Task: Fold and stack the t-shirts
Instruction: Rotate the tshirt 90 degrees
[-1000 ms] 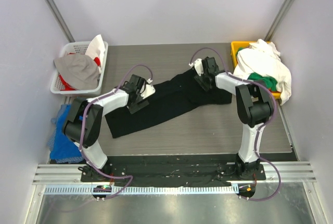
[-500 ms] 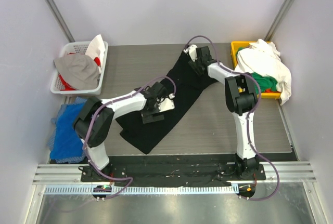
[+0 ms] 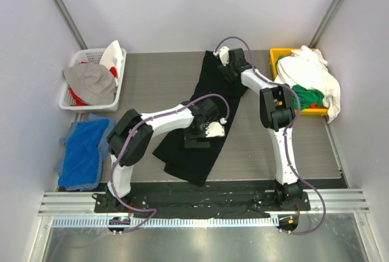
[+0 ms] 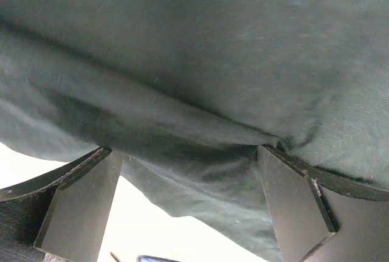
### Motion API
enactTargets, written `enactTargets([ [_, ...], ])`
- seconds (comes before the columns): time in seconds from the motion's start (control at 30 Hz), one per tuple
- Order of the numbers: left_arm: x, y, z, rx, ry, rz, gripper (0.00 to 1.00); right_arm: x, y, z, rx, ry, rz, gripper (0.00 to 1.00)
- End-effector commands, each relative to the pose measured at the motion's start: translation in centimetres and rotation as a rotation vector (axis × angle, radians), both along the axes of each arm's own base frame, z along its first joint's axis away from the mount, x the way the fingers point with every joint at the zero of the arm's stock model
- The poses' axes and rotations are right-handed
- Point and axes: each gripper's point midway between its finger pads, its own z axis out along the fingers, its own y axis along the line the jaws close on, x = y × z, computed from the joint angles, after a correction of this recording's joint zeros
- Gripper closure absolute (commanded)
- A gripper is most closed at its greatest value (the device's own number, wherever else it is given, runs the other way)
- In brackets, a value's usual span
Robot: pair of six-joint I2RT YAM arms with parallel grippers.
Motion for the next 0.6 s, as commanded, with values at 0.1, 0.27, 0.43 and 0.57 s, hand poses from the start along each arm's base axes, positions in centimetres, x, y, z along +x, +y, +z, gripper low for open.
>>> enactTargets([
  [0.1,-2.5,-6.8,-1.1,-0.113,0.141,-0.104,0.0,-1.0,2.6,-4.4,0.021,0.126,0.075,0.4],
  [0.27,-1.2,-9.3,-1.1,-0.156,0.14,-0.097,0.0,0.6,3.8,-4.0,0.031,0.099,0.094,0.4],
  [0.43,0.0,-11.1,-1.2,-0.192,0.116,-0.103,0.01,1.1,5.5,-4.4,0.025,0.097,0.141,0.4],
  [0.57,1.5,-11.9,-1.7,-0.206,0.07,-0.094,0.0,1.5,6.3,-4.5,0.012,0.082,0.155,0.4],
])
